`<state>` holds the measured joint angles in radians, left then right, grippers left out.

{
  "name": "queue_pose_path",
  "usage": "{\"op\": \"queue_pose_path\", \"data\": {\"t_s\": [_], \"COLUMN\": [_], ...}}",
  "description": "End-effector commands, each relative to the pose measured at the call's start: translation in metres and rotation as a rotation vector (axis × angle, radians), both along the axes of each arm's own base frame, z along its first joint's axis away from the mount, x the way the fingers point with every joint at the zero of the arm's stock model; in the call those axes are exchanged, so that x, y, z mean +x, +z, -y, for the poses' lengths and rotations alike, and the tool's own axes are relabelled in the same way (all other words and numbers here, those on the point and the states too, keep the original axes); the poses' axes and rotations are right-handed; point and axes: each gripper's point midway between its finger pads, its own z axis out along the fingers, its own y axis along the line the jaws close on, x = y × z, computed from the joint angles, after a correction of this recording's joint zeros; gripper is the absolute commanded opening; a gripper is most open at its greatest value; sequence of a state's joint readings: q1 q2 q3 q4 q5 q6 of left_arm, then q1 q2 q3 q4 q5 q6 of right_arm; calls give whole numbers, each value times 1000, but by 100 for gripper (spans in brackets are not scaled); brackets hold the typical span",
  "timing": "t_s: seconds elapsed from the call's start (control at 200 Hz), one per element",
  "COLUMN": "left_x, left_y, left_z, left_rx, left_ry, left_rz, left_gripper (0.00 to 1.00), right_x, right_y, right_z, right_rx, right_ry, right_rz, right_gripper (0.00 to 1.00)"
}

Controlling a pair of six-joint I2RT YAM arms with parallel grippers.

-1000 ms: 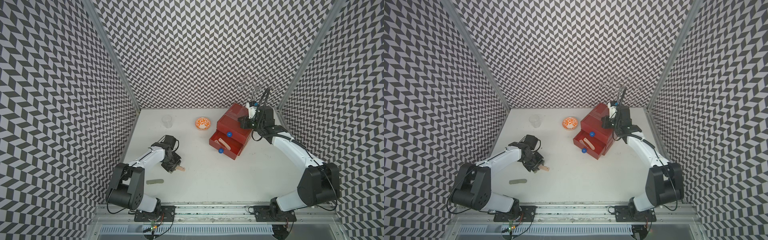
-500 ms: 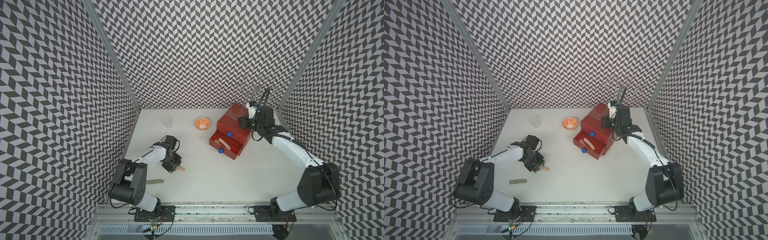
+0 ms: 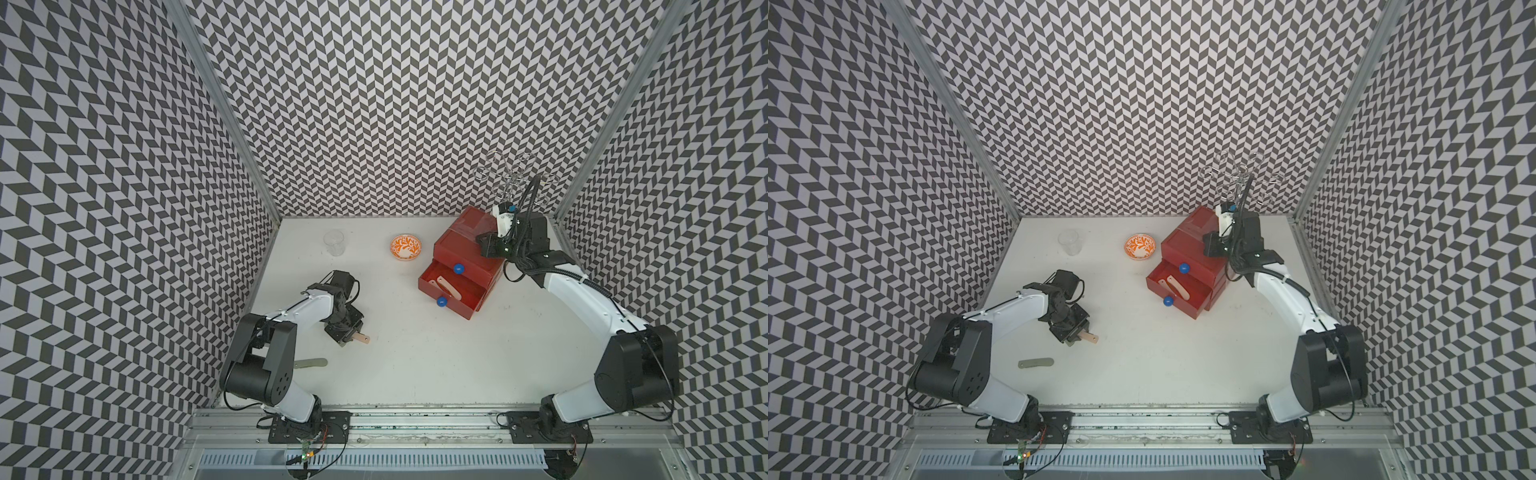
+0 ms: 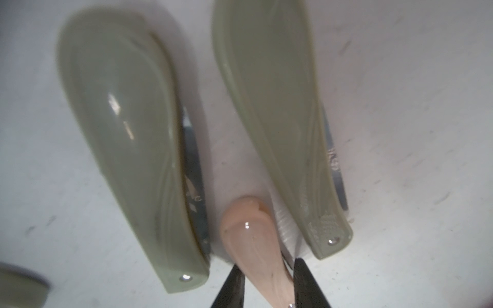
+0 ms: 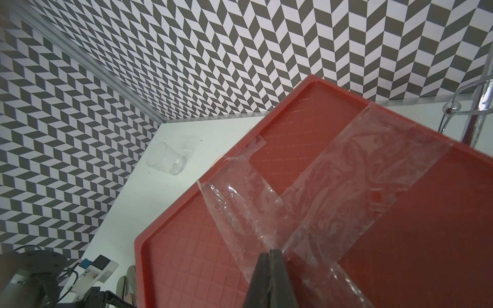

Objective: Place the fruit knives into the drawer by color
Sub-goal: Pick up the fruit knife from the center of the board.

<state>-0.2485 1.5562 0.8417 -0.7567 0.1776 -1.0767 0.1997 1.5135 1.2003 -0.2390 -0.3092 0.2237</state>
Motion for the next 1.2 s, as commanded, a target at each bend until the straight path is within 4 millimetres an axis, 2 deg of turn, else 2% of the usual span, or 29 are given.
{"op": "queue_pose_path", "data": {"t_s": [0.0,0.391,0.716,0.901,0.991,1.197], "left_x": [4,-8,-12,-11,-11,-12], "left_y": [-3,-13,-19,-19,-20,-20], "left_z": [0,12,31,42,46,50], "left_rx": [17,56,49,56,56,68], "left_ry": [-41,-180,-272,-333,-350,-381], "left_rz": [8,-30,-35,-34,-36,-36], "left_gripper": [32,32,30,25,19,16], "right_x": [-43,-43,-43,-42,-42,-42], "right_y": [-103,-103,-103,-103,-102,-101], "right_z": [15,15,16,17,18,18], "right_rx": [-100,-102,-101,-100,-101,-99], "right_ry": [-18,-20,-22,-25,-25,-28], "right_rz": [-367,-367,-367,-367,-367,-364], "right_gripper": [1,1,1,1,1,1]}}
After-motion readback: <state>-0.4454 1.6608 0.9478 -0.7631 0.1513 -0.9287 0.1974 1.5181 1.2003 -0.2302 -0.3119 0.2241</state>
